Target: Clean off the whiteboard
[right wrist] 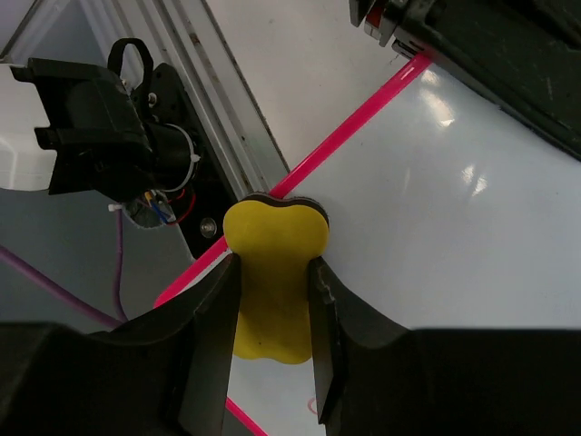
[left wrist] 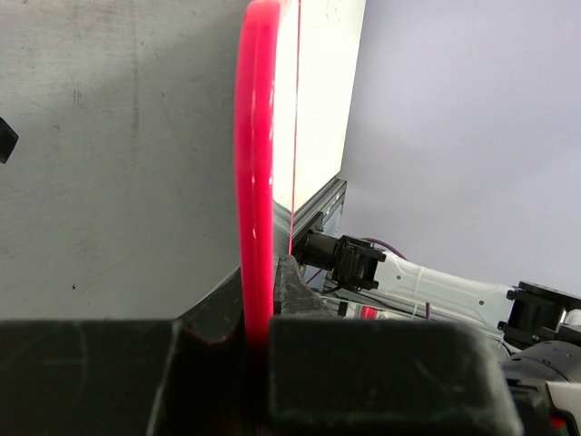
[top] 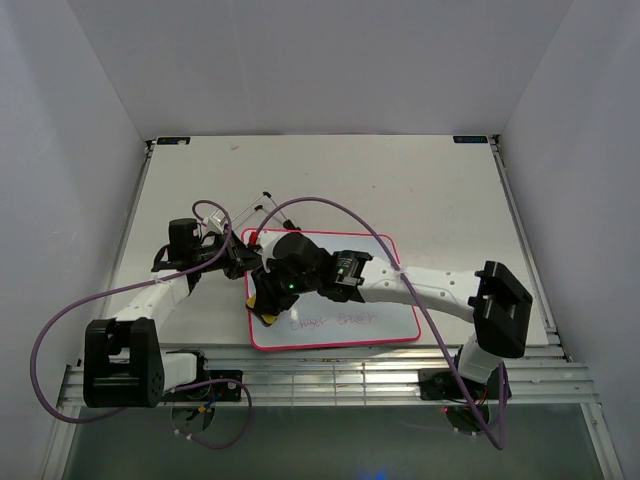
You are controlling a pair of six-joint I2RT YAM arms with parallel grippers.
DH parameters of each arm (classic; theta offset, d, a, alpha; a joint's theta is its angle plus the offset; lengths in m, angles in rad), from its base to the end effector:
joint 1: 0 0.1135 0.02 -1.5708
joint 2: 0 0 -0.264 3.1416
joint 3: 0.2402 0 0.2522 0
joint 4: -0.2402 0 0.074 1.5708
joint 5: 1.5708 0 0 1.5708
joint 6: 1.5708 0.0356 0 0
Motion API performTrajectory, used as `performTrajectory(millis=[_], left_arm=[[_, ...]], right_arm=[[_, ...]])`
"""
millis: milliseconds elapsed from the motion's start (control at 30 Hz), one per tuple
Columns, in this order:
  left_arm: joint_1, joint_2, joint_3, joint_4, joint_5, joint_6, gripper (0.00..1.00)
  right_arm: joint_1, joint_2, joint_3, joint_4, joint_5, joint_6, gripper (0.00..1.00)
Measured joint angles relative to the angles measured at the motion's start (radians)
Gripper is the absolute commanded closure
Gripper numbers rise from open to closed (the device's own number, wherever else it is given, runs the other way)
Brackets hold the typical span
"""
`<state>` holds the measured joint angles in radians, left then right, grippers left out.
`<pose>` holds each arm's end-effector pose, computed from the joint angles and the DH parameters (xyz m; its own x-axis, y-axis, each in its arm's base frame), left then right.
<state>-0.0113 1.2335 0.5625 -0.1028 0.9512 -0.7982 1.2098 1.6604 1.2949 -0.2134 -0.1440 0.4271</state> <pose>0.2292 -0.0316 0.1911 -0.9094 -0.4056 -0.0918 -0.0894 0.4064 -0.9093 0.1313 0.3623 0.2852 -0.5770 -0.3676 -0.7294 -0.8013 0.4279 0.4182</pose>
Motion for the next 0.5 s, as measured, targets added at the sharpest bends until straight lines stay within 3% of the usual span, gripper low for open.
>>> performTrajectory(millis=[167,267,367,500], left_arm=[[0.001,0.000,0.000,-0.001,-0.002,0.003,1.00],[0.000,0.000,0.000,-0.002,-0.002,0.003,1.00],[0.000,0.000,0.000,-0.002,-0.002,0.003,1.00],[0.000,-0.001,0.000,-0.001,-0.002,0.000,1.00]], right_arm=[[-0.002,0.014,0.018,-0.008,-0.005,-0.014,0.79],[-0.042,-0.039,-0.076,0.032,0.007,-0.008,0.79],[-0.179,-0.175,-0.290,0.056,0.025,0.013,0.79],[-0.473,-0.365,-0.588,0.064,0.043,0.036,0.79]])
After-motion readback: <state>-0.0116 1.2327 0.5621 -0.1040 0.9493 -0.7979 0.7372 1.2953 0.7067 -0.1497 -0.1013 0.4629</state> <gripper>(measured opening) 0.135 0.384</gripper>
